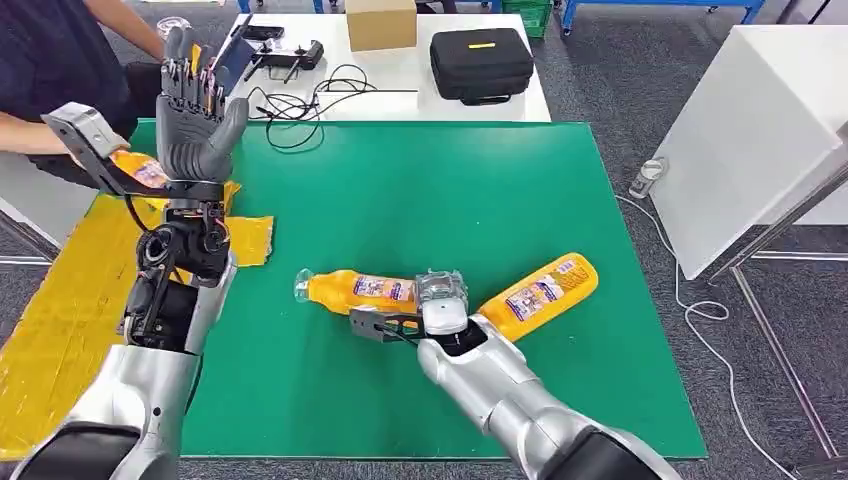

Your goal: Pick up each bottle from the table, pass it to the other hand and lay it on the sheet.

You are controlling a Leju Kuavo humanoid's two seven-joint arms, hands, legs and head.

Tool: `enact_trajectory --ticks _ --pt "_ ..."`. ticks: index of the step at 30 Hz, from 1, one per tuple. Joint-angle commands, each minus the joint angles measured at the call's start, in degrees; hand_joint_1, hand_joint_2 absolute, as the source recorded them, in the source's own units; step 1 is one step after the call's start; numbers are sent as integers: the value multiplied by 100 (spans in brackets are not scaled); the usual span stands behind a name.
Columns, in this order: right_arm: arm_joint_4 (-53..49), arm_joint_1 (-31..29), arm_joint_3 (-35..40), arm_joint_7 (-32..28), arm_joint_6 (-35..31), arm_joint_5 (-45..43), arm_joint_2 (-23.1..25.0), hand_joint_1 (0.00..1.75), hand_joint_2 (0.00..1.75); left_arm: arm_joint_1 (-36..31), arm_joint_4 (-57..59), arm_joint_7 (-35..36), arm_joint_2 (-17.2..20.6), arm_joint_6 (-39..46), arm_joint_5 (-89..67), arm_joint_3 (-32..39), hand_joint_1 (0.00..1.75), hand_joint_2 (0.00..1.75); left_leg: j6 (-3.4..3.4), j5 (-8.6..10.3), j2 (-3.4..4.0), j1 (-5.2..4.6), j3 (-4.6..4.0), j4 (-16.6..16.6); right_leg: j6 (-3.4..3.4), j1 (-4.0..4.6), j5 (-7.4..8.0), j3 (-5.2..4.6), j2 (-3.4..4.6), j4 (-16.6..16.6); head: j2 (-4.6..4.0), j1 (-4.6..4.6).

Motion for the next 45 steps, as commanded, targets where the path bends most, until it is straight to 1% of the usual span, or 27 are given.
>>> enact_trajectory --ticks 1,3,9,12,14,15,16,17,18,20,21,22,25,26,27,28,30,32,33,39,45 --pt "-19 -553 -673 -266 -596 -168 -63 175 175 -161 111 125 64 -25 24 -105 0 175 -6 -8 4 -1 1 7 5 -1 -8 0 -4 10 0 0" --pt "-47 -603 -873 -464 -849 -210 -45 175 175 -138 104 112 80 -39 16 -89 0 175 -6 -11 10 0 7 6 6 0 -10 6 0 10 0 0" --pt "-79 -719 -1018 -652 -1083 -259 -13 175 175 -90 54 91 91 -41 19 -52 0 175 -4 -7 6 -1 1 4 6 0 -6 2 -1 7 0 0" --pt "-171 -884 -1212 -949 -1507 -360 65 175 175 -8 -24 60 116 5 8 54 0 175 -6 -10 10 0 11 4 6 0 -9 10 2 7 0 0" --pt "-320 -1012 -1368 -1241 -1942 -473 134 175 175 52 48 103 210 -66 -67 43 0 175 -6 -13 23 -2 6 8 6 -2 -7 2 13 13 2 0" --pt "-366 -1082 -1391 -1328 -2060 -485 171 175 175 78 107 121 240 -123 -46 70 0 175 -5 -8 21 -3 -1 5 4 -5 -4 -5 14 11 2 0" --pt "-472 -1130 -1445 -1549 -2402 -512 214 175 175 86 262 111 269 -102 -56 140 0 175 -8 -12 31 -4 4 7 4 -7 -6 -3 22 15 0 0" --pt "-577 -1185 -1535 -1740 -2703 -511 263 175 175 79 489 85 278 -194 -64 305 0 175 -4 -5 18 -2 -5 3 3 -7 -1 -7 13 9 0 0" --pt "-699 -1216 -1553 -1957 -2861 -543 302 175 175 62 745 87 330 -310 52 435 0 175 -6 -9 28 -3 1 4 3 -8 -3 -5 21 12 2 -2" --pt "-868 -1183 -1504 -2000 -2911 -604 302 175 175 13 1003 13 372 -476 110 496 0 175 -5 -5 20 -2 1 -1 2 -7 -1 -3 15 6 2 0" --pt "-944 -1167 -1467 -2163 -3087 -649 302 175 175 -33 1186 49 367 -569 175 563 0 175 -8 -9 24 1 10 -1 2 -4 -4 5 17 6 2 0" --pt "-1068 -1154 -1307 -2289 -3214 -810 302 175 175 -45 1389 46 380 -770 264 641 0 175 -5 -5 13 -1 4 -1 3 -4 -3 2 8 5 2 0" --pt "-1261 -1159 -982 -2386 -3230 -1058 302 175 175 -39 1601 90 352 -1212 516 791 0 175 -8 -9 17 1 18 -3 4 3 -7 14 9 4 2 0" --pt "-1281 -1163 -918 -2345 -3226 -1084 302 175 175 -43 1617 111 340 -1271 548 804 0 175 -5 -5 9 -1 6 0 4 0 -5 3 4 7 2 0" --pt "-1214 -1215 -722 -2290 -3235 -1223 302 175 175 -56 1627 213 302 -1516 685 863 0 175 -7 -10 10 1 15 1 6 2 -9 13 2 6 0 -2" --pt "-1173 -1240 -646 -2273 -3199 -1286 302 175 175 -52 1606 287 271 -1691 783 894 0 175 -5 -7 7 2 5 3 5 4 -6 5 1 6 2 0" --pt "-1072 -1276 -543 -2207 -3169 -1378 302 175 175 -49 1519 393 186 -1805 860 891 0 175 -5 -9 3 2 9 3 8 3 -10 11 -5 7 2 -2" --pt "-1029 -1288 -498 -2198 -3156 -1432 302 175 175 -56 1462 428 150 -1842 887 885 0 175 -3 -2 -4 1 -2 2 5 2 -5 1 -8 4 0 0" --pt "-913 -1331 -396 -2187 -3092 -1581 302 175 175 -8 1321 508 107 -1902 943 867 0 175 -4 -5 -2 2 3 3 6 3 -7 6 -8 5 2 0" --pt "-750 -1342 -283 -2153 -3056 -1736 302 175 175 39 1043 572 0 -1874 949 791 0 175 -4 -5 -8 3 1 4 5 1 -8 7 -13 4 2 0" --pt "-746 -1349 -283 -2154 -3053 -1743 302 175 175 41 1038 586 10 -1875 954 792 0 175 -3 -1 -6 0 -4 1 3 -3 -3 0 -8 3 0 0"
